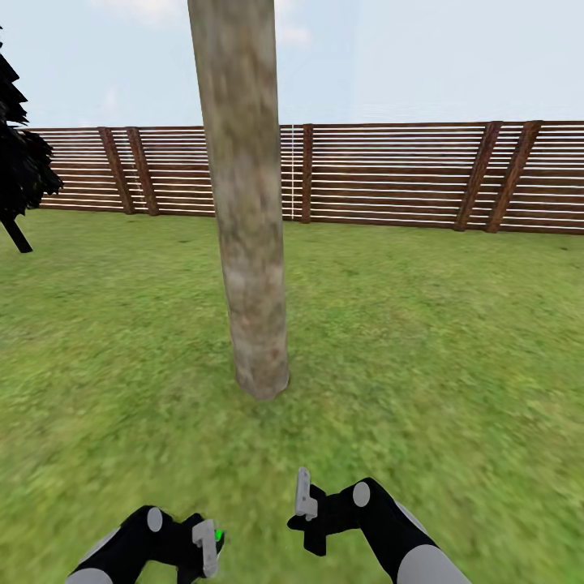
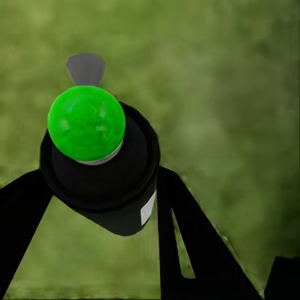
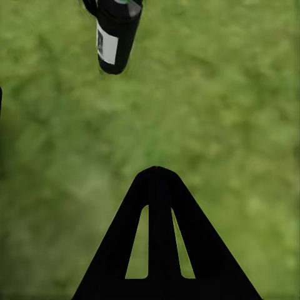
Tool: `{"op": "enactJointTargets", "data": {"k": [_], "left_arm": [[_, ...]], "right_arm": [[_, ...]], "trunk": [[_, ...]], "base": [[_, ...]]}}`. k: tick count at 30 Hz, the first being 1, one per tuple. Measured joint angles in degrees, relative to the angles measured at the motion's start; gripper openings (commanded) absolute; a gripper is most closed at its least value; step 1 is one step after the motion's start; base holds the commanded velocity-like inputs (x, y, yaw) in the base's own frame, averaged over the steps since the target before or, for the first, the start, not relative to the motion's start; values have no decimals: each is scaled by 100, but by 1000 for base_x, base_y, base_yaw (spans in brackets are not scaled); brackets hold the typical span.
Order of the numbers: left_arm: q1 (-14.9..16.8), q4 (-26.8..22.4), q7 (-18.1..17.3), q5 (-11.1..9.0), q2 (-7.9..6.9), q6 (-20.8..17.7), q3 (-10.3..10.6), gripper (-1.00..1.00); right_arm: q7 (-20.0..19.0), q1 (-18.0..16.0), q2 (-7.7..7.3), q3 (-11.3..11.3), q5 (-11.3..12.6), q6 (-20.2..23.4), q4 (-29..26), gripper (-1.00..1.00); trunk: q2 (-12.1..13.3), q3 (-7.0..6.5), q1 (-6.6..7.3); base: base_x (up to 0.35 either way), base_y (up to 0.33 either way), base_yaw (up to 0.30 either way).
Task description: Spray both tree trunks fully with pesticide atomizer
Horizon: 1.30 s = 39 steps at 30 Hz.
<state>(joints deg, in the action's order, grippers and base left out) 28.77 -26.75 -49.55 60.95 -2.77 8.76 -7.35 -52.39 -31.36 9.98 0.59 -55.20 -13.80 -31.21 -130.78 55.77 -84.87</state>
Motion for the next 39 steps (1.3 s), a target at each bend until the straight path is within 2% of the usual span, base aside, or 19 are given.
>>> {"op": "enactJointTargets", "data": {"k": [1,2,5,10,13,15,16,17,18,19,21,22,23,24,26,30,32,36,39], "left_arm": [[-3,2,0,-15,-119,8,-3,-100],[-8,3,0,-35,-313,15,-16,-100],[-110,-7,2,-53,-596,26,-42,-100],[-136,-8,25,-70,-693,32,-61,-100],[-138,-10,41,-84,-715,127,-155,-100],[-138,-11,47,-195,-720,193,-461,-100],[-139,-12,50,-313,-717,213,-693,-100],[-139,-13,58,-511,-713,226,-921,-100],[-140,-9,62,-816,-709,238,-1124,-100],[-140,-6,67,-1024,-707,279,-1237,-100],[-140,40,128,-1669,-696,447,-1565,-100],[-141,117,177,-1859,-683,486,-1666,-100],[-141,296,455,-2255,-655,522,-1874,-100],[-140,356,686,-2429,-636,532,-1951,-100],[-140,431,1640,-2803,-480,543,-2051,-100],[-141,457,3187,-2954,-94,551,-2068,-100],[-141,459,3616,-2958,55,503,-2051,-100],[-51,440,3786,-2962,167,202,-2038,-100],[-7,368,3796,-2968,209,-646,-2039,-100]], "right_arm": [[0,0,0,-2,0,0,0,100],[0,0,0,-3,-1,-1,5,100],[4,0,0,-3,2,4,11,100],[50,0,0,-64,-9,2,48,100],[138,6,-6,-379,-18,-2,49,100],[439,11,-9,-966,-8,2,66,100],[645,16,-143,-1470,-15,2,173,100],[854,22,-393,-2043,-18,-4,389,100],[1137,25,-599,-2481,-18,-2,548,100],[1366,27,-683,-2707,-12,-4,628,100],[2208,30,-803,-3209,-13,-10,888,100],[2547,39,-821,-3307,-17,-16,1006,100],[3389,76,-835,-3407,-34,-79,1313,100],[3845,101,-838,-3435,-38,-157,1473,100],[5096,183,-848,-3470,-26,-608,1905,100],[6588,403,-851,-3503,-1,-1243,2215,100],[6883,540,-866,-3511,1,-1524,2241,100],[6983,676,-918,-3516,7,-1901,2255,100],[6982,686,-914,-3517,10,-1921,2260,100]], "trunk": [[0,0,0],[0,0,0],[0,0,0],[0,0,0],[0,0,0],[0,0,0],[0,0,0],[0,0,0],[0,0,0],[0,0,0],[0,0,0],[0,0,0],[0,1,0],[0,0,0],[0,1,0],[0,1,0],[0,1,0],[0,0,0],[0,0,0]], "base": [[0,0,0],[0,0,0],[0,0,0],[0,0,0],[0,0,0],[0,0,0],[0,0,0],[0,0,0],[0,0,0],[0,0,0],[0,0,0],[0,0,0],[0,0,0],[0,0,0],[0,0,0],[0,0,0],[0,0,0],[0,0,0],[0,0,0]]}}
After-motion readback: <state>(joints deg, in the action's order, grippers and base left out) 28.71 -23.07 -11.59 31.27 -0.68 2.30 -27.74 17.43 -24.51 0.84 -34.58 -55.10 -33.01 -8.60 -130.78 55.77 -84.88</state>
